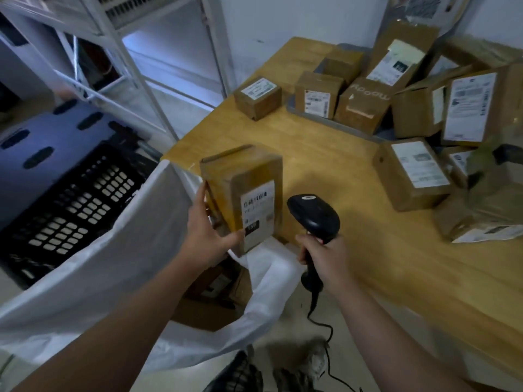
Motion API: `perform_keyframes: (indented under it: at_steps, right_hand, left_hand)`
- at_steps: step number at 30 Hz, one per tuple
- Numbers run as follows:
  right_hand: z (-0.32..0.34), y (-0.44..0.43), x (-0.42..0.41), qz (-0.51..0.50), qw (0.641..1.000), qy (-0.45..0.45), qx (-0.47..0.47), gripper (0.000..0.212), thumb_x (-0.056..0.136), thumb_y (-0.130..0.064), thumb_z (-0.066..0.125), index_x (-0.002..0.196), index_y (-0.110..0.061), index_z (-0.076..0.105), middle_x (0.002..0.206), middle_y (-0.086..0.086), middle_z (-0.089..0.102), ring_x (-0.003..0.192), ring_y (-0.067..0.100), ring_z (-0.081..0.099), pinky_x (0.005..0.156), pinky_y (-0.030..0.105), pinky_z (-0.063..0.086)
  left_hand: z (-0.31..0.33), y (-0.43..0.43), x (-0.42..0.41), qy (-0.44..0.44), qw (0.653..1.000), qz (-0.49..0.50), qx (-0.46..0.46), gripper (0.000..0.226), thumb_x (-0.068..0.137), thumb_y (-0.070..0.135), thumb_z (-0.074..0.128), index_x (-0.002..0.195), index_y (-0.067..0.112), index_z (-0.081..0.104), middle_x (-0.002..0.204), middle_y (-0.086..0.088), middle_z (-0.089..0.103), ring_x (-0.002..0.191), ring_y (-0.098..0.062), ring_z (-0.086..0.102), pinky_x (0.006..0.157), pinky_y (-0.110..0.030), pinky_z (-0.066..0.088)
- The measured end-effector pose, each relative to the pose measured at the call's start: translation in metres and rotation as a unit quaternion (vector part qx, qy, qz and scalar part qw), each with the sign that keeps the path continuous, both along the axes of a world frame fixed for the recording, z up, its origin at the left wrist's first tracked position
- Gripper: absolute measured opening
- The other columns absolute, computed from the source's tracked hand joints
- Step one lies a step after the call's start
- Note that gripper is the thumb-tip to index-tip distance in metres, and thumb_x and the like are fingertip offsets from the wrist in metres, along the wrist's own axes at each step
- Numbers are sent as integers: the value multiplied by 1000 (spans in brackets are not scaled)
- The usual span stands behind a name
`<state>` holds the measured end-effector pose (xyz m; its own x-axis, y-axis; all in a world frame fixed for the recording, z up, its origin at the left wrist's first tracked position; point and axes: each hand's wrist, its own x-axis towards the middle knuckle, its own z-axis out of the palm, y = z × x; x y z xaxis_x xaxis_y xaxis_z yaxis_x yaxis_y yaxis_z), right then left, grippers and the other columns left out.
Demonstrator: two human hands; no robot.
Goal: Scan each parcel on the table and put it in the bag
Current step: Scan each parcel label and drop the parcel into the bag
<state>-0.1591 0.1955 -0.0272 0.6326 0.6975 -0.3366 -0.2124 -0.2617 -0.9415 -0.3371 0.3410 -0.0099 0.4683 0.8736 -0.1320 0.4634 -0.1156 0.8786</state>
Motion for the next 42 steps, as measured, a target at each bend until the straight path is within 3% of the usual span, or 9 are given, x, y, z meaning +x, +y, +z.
perform_keyframes:
  at_steps: [2, 6, 10, 13, 16, 20, 23, 35, 42]
  right_hand:
    - [-7, 3, -20, 22, 999, 11, -27, 14, 81, 4, 61, 73, 15, 58, 59, 16, 54, 51, 12, 58, 57, 27, 49]
    - [-19, 12, -55, 29, 998, -3, -62, 18, 79, 4, 60, 66, 16, 54, 63, 18, 51, 61, 24, 54, 62, 33, 42]
    - [-28, 24, -91, 13, 995, -18, -97, 17, 80, 3, 60, 65, 9, 54, 62, 17, 53, 64, 27, 54, 63, 35, 41]
    - [-37, 33, -114, 40, 992, -24, -114, 23, 82, 2, 60, 64, -9, 50, 49, -5, 50, 62, 25, 56, 65, 39, 46]
    - [-47, 42, -131, 56, 989, -40, -132, 28, 81, 0, 61, 63, -15, 47, 45, -10, 49, 60, 19, 56, 63, 32, 45]
    - [-61, 55, -143, 66, 984, -64, -151, 22, 79, -2, 63, 64, -13, 52, 56, 2, 55, 58, 17, 54, 57, 26, 42]
    - [-73, 64, -146, 77, 982, -68, -160, 16, 79, -5, 64, 69, -12, 54, 64, 9, 58, 66, 25, 59, 63, 32, 44]
    - [-54, 68, -137, 64, 979, -87, -172, 27, 81, -5, 63, 64, -18, 47, 58, 1, 53, 62, 21, 60, 62, 31, 46]
    - [0, 52, -88, -1, 980, -109, -169, 21, 84, -8, 64, 87, 12, 62, 70, 18, 59, 52, 12, 59, 65, 33, 48]
  left_hand:
    - [-7, 2, -31, 60, 997, -20, 34, 125, 58, 39, 89, 148, 49, 3, 142, 1, 32, 134, -17, 37, 104, -50, 43]
    - [-18, -2, -86, 224, 969, -72, 75, 120, 67, 39, 84, 150, 44, -2, 138, -5, 30, 129, -22, 34, 101, -36, 40]
    - [-41, 14, -127, 419, 885, -159, 124, 111, 72, 58, 71, 149, 48, -7, 138, -10, 27, 125, -31, 32, 93, -42, 45]
    - [-65, 37, -131, 536, 800, -228, 147, 99, 79, 62, 62, 151, 44, -4, 137, -15, 29, 122, -35, 36, 89, -43, 46]
    - [-93, 55, -125, 608, 731, -266, 159, 89, 87, 47, 61, 152, 37, 3, 145, -22, 25, 128, -39, 34, 91, -44, 44]
    - [-129, 66, -128, 631, 714, -260, 154, 48, 101, 23, 39, 147, 13, 28, 150, -30, 16, 132, -46, 30, 99, -48, 44]
    - [-151, 67, -133, 613, 713, -295, 169, 44, 100, 17, 39, 142, 7, 34, 147, -27, 25, 130, -42, 36, 98, -46, 45]
    - [-72, 64, -101, 404, 858, -251, 196, 46, 99, 32, 45, 141, 16, 38, 133, -10, 45, 120, -30, 45, 88, -40, 45]
    - [-3, 57, -46, 305, 883, -252, 253, 53, 99, 33, 46, 147, 17, 32, 137, -8, 46, 119, -28, 48, 88, -39, 49]
